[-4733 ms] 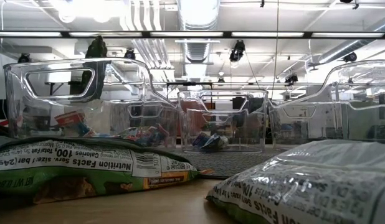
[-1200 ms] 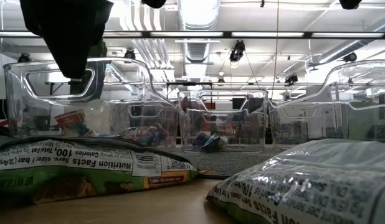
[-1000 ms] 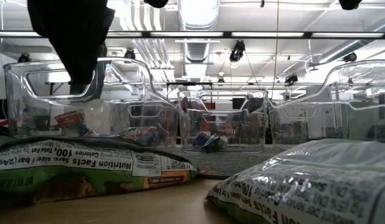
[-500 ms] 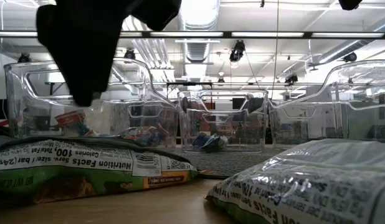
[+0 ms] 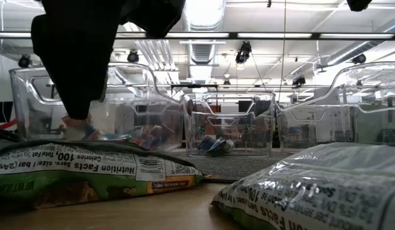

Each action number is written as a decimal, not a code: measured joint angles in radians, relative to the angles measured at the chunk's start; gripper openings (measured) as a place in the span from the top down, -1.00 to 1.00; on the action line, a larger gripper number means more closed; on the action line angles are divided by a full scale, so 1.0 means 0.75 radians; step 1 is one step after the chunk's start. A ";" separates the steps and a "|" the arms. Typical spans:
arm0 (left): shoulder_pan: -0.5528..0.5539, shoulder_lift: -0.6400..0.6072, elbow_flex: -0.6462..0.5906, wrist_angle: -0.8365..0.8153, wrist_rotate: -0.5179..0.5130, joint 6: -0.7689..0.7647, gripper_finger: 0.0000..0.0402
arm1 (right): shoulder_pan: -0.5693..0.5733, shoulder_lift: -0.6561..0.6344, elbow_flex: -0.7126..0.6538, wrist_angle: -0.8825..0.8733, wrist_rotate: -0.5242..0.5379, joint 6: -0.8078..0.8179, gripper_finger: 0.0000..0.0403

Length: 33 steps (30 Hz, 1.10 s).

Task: Pick and place Granola Bars by type
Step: Put the blue granola bar into the top transparent bin

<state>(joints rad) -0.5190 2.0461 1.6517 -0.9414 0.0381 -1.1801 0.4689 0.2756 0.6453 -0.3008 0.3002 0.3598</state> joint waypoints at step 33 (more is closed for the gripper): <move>0.000 0.007 0.498 -0.403 0.000 -0.033 -0.16 | 0.000 -0.001 0.000 -0.014 0.023 -0.001 0.96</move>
<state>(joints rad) -0.5193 2.0513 2.0251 -1.2439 0.0385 -1.2049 0.4690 0.2752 0.6453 -0.3111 0.3172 0.3588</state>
